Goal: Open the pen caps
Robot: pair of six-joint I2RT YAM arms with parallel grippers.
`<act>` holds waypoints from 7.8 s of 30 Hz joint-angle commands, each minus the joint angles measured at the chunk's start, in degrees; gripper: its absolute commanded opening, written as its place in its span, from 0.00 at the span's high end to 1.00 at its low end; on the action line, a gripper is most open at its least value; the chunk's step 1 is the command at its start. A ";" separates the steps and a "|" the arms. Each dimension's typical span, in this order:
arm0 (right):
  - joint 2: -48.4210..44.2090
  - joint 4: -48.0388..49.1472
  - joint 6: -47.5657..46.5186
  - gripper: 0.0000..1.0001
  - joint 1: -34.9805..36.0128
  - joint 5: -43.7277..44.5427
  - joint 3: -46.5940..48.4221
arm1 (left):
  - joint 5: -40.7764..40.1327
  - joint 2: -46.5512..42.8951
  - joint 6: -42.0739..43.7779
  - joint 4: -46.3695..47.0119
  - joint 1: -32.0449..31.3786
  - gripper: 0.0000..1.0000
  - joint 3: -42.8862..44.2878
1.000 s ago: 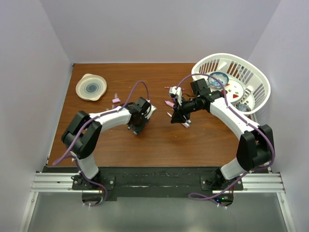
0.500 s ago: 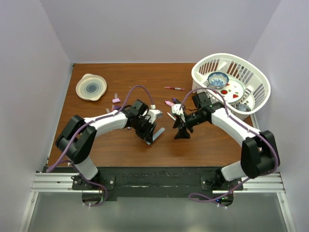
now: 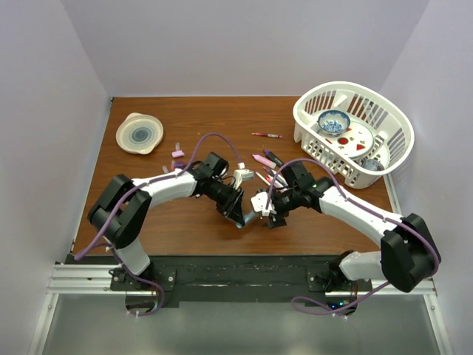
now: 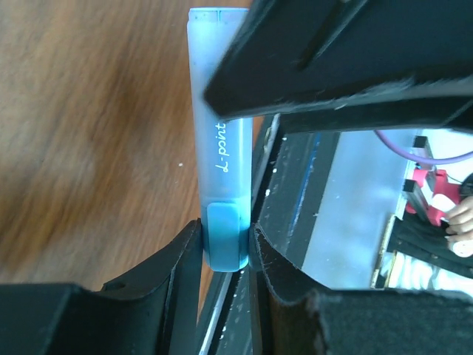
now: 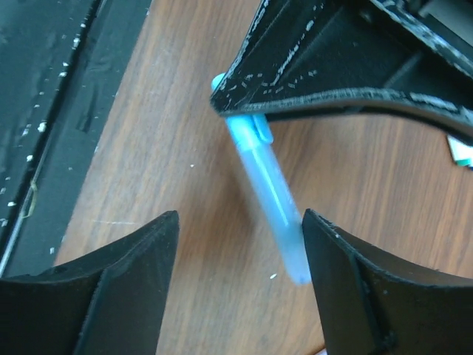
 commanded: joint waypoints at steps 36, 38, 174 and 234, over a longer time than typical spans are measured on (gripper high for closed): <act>6.78 46.26 83.06 1.00 -3.43 0.56 -1.07 | -40.62 -28.81 -57.26 56.87 7.79 0.09 -29.99; 6.78 46.52 84.55 1.00 -3.35 2.40 -1.07 | -43.87 -28.37 -58.68 56.78 6.31 0.11 -29.56; 28.16 -7.18 39.99 0.62 -24.52 17.27 29.43 | -21.13 -42.87 -9.47 20.39 33.28 0.02 -17.95; 8.62 -1.73 40.79 0.53 -23.39 -16.40 17.92 | -52.69 -0.84 -2.00 -8.87 4.89 0.98 2.10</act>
